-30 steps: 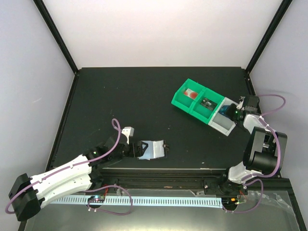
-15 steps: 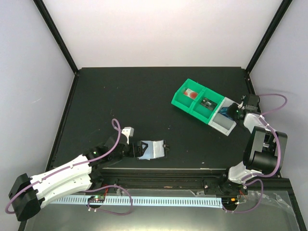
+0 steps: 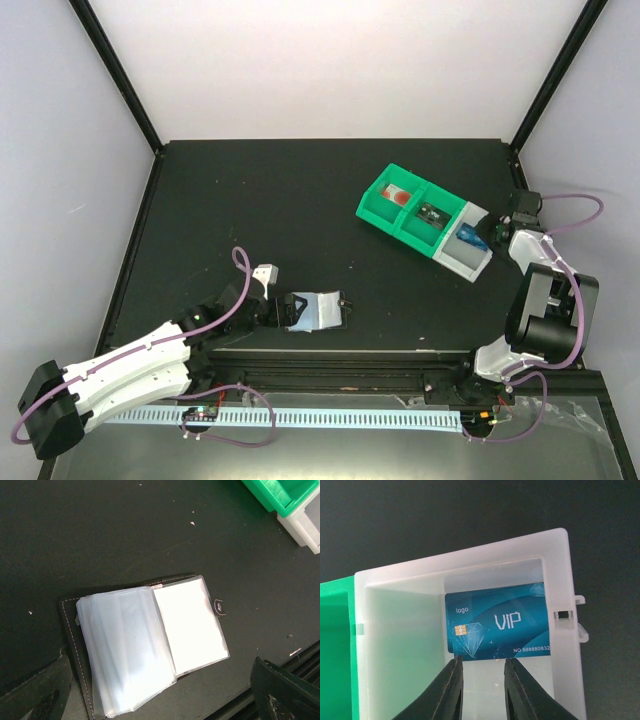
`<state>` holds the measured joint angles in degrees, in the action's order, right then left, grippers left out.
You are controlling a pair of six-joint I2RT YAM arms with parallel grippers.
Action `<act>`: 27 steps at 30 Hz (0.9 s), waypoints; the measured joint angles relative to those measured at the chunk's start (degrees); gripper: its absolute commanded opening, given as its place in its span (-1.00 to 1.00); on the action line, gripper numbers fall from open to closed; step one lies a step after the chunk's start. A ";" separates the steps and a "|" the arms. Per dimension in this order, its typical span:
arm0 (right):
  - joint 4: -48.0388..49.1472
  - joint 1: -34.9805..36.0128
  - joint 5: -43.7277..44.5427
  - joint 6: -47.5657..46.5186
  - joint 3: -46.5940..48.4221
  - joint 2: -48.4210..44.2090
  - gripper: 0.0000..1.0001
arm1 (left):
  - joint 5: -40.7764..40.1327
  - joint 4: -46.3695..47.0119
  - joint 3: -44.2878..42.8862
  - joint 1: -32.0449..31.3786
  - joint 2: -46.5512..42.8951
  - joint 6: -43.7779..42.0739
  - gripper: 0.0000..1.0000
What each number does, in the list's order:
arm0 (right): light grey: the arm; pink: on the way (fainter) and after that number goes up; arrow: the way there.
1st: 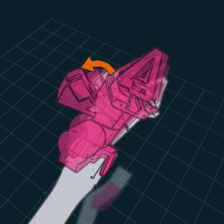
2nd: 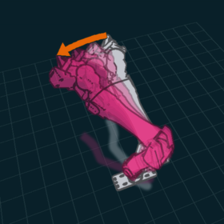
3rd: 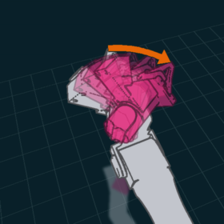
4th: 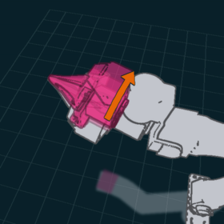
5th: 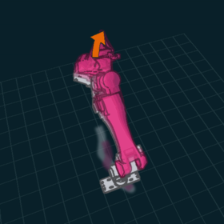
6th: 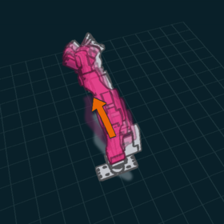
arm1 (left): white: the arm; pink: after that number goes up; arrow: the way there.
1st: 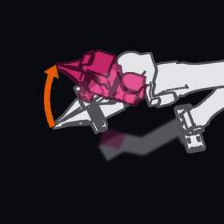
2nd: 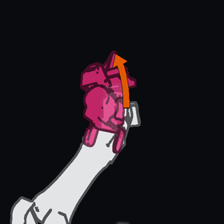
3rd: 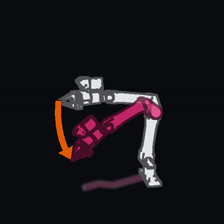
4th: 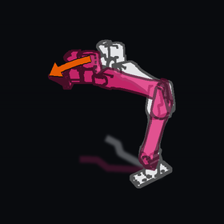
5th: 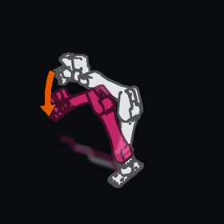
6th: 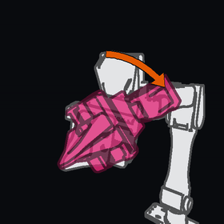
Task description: Take the credit cards out of the card holder
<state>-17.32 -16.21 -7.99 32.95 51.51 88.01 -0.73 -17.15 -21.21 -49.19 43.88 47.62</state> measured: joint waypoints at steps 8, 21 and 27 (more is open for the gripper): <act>-3.52 0.63 -0.28 1.68 1.20 -2.51 -0.38 | 0.79 0.50 0.52 0.00 0.02 -0.02 0.98; -5.22 14.21 -7.52 -1.22 1.18 -11.67 -0.36 | 4.02 3.74 1.38 0.02 6.69 -0.07 0.93; -6.29 24.04 -8.28 -2.49 0.24 -16.72 -0.37 | 4.72 5.57 2.43 0.28 8.76 0.00 0.87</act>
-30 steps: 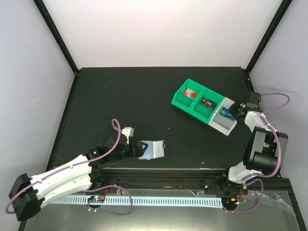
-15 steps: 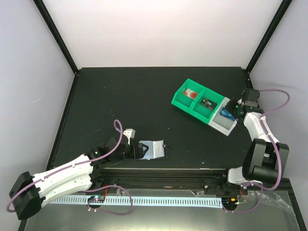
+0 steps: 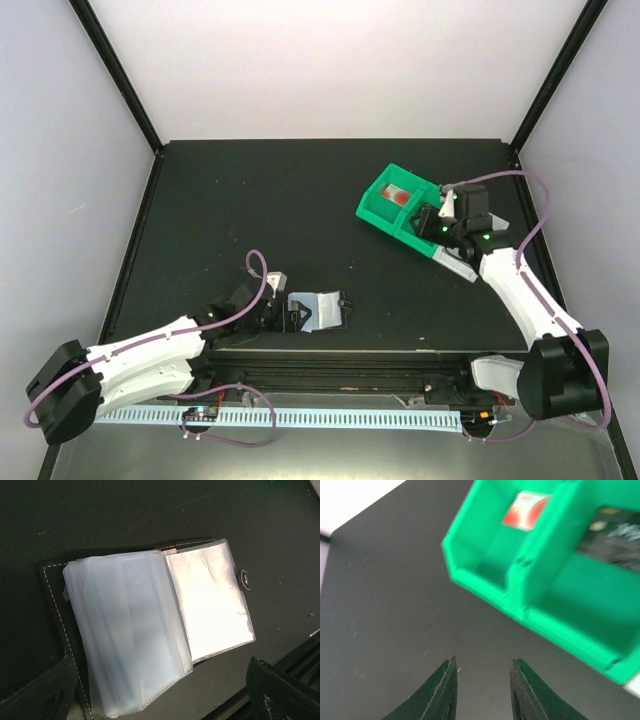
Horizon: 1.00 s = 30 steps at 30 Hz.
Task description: Take the credit cards out of the card holder
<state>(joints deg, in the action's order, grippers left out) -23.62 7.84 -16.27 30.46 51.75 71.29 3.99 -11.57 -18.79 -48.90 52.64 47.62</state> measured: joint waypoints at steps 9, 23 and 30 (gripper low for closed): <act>1.46 16.96 -0.83 2.56 -6.78 -5.33 -0.36 | 5.49 9.03 6.16 3.39 -0.70 2.21 0.81; 12.85 37.70 -2.51 10.97 -19.19 -4.13 -0.35 | 9.14 13.97 7.08 4.28 -0.76 4.20 0.75; 19.82 41.72 -4.07 13.92 -19.65 2.34 -0.36 | 11.10 15.98 7.30 4.28 -1.68 6.12 0.78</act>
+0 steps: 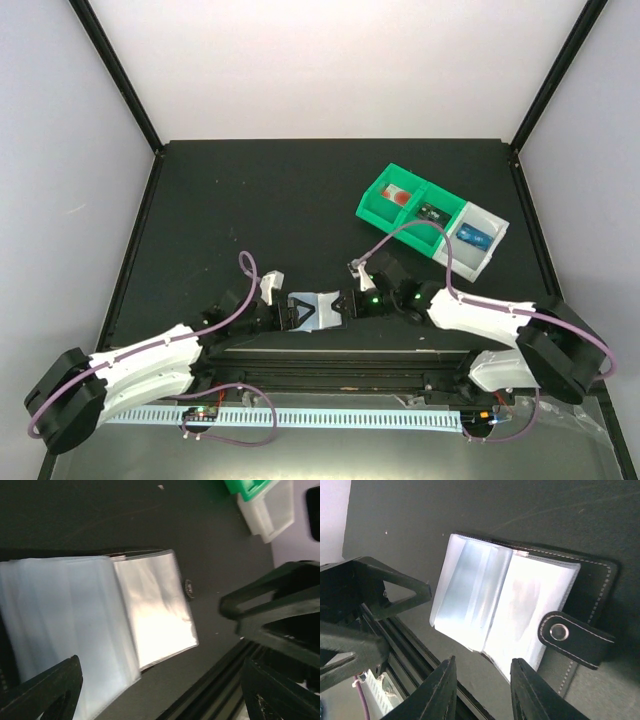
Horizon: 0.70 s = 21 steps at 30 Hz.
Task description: Take the credit cards out of the card holder
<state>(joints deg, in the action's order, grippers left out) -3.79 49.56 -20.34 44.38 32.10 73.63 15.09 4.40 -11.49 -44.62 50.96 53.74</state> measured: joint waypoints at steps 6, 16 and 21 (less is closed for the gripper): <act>4.57 1.20 -1.11 1.05 -0.02 5.57 -0.37 | 2.29 6.56 2.75 0.00 -0.52 1.73 0.80; 6.43 1.25 0.15 1.14 -2.36 10.25 -0.39 | 3.93 9.92 2.93 0.63 5.38 1.16 0.81; 6.80 1.25 0.94 0.94 -2.78 10.86 -0.46 | 1.07 5.53 1.31 0.96 4.94 -0.42 0.82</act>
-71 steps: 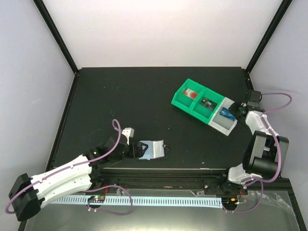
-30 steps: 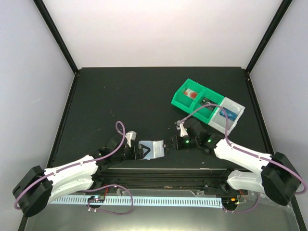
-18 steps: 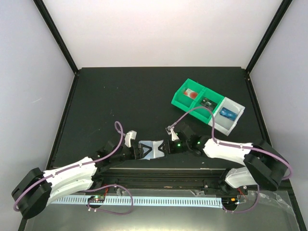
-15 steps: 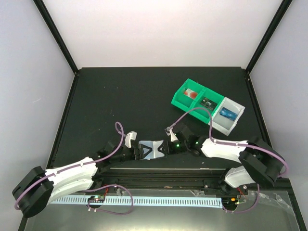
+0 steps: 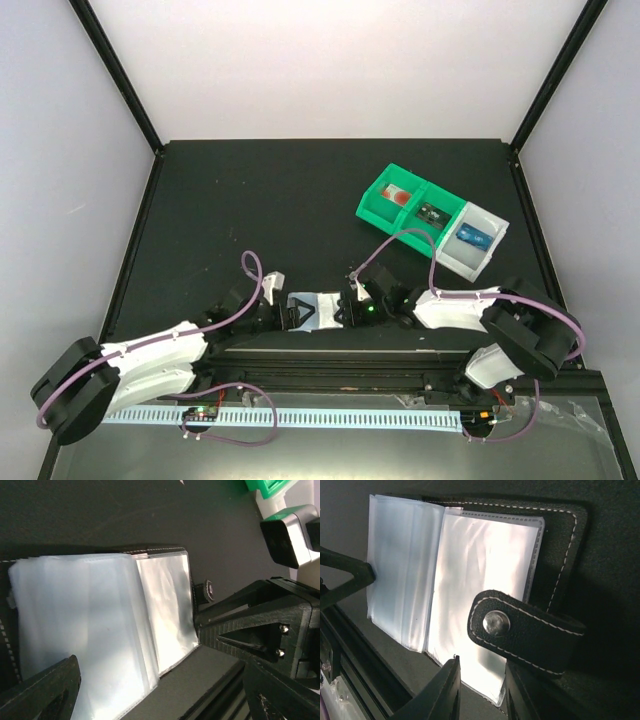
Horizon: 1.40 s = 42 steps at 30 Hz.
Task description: Take the credit cards out of the card holder
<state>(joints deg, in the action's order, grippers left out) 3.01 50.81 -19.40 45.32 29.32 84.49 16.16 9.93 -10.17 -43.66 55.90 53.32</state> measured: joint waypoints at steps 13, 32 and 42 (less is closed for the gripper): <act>-0.68 0.00 0.68 -0.22 0.44 0.44 -0.50 | -3.93 -4.44 0.22 1.27 -1.09 -1.40 0.84; -1.22 0.28 1.70 -0.22 0.63 0.33 -0.52 | 0.50 -8.20 -2.40 1.97 -4.22 -1.53 0.79; -0.61 0.33 1.84 -0.20 0.20 0.09 -0.52 | 1.55 -9.57 -5.64 1.97 0.72 -3.34 0.79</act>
<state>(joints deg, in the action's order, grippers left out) 2.39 51.13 -17.56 45.12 29.52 84.58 17.72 0.36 -15.81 -41.69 56.62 49.98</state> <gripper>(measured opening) 0.237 0.897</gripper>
